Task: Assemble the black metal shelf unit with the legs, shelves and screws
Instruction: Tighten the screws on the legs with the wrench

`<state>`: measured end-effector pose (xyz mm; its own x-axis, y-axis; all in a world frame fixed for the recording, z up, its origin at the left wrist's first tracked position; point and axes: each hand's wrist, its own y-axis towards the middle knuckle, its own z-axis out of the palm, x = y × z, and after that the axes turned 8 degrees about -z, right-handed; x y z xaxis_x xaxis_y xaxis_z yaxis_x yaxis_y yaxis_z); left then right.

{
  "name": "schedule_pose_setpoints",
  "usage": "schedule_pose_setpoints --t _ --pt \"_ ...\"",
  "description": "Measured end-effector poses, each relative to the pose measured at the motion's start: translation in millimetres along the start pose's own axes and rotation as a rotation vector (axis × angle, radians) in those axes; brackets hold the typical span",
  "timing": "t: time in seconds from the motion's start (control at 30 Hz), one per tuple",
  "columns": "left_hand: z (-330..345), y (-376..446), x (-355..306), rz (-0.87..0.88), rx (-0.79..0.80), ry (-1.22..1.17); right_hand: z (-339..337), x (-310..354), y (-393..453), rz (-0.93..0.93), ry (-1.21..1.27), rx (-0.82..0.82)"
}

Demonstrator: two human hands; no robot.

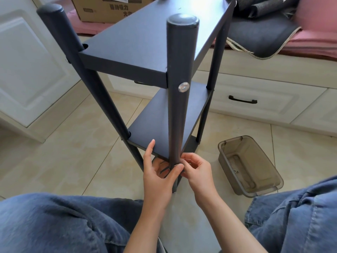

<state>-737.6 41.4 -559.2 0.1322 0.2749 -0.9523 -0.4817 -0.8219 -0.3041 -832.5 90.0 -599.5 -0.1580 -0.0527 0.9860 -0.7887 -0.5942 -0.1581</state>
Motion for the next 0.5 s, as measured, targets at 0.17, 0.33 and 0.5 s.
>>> schedule_pose_setpoints --t 0.17,0.33,0.5 --pt "-0.9 0.8 0.7 0.006 0.006 0.018 0.6 -8.2 9.5 0.082 0.054 0.049" --pt "-2.3 3.8 4.9 0.013 -0.002 0.021 0.2 -10.9 15.1 0.129 0.054 0.074" --pt "-2.6 5.1 7.6 0.027 0.0 0.027 -0.6 -6.5 14.1 0.124 0.05 0.072"
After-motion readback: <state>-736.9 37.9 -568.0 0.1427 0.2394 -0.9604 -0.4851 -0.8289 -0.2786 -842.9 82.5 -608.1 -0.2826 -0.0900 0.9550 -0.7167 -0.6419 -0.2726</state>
